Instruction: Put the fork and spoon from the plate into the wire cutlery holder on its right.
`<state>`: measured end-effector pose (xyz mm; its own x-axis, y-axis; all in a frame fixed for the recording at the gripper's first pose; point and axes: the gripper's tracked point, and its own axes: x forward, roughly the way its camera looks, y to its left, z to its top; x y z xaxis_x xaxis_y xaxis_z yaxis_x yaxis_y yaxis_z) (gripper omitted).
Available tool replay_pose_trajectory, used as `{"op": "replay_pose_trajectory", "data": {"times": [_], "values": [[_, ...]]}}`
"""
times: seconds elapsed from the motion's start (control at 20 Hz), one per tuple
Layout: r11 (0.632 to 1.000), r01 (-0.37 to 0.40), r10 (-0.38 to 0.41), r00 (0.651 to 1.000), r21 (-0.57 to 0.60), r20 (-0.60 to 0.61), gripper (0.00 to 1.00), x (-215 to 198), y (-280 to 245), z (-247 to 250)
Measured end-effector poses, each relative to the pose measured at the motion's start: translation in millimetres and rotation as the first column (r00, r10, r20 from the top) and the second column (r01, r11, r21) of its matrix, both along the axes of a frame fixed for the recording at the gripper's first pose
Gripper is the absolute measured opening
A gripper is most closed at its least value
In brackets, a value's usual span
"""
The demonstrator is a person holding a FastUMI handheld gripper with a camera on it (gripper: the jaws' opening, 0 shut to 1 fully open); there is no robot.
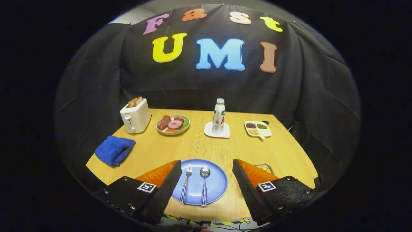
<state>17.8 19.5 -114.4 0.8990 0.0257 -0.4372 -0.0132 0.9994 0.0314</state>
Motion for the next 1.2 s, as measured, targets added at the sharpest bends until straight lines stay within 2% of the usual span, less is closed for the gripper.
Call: {"op": "replay_pose_trajectory", "data": {"times": [0.2, 0.6, 0.85, 1.2], "values": [[0.998, -0.048, 0.042, 0.985, -0.037, -0.167, 0.99, 6, 5, -35], [0.996, -0.072, 0.05, 0.945, -0.057, -0.324, 0.99, 19, 2, -70], [0.994, -0.101, 0.067, 0.872, -0.044, -0.485, 0.99, 14, 5, -105], [0.991, -0.124, 0.069, 0.814, -0.056, -0.577, 0.97, 26, 1, -126]]}}
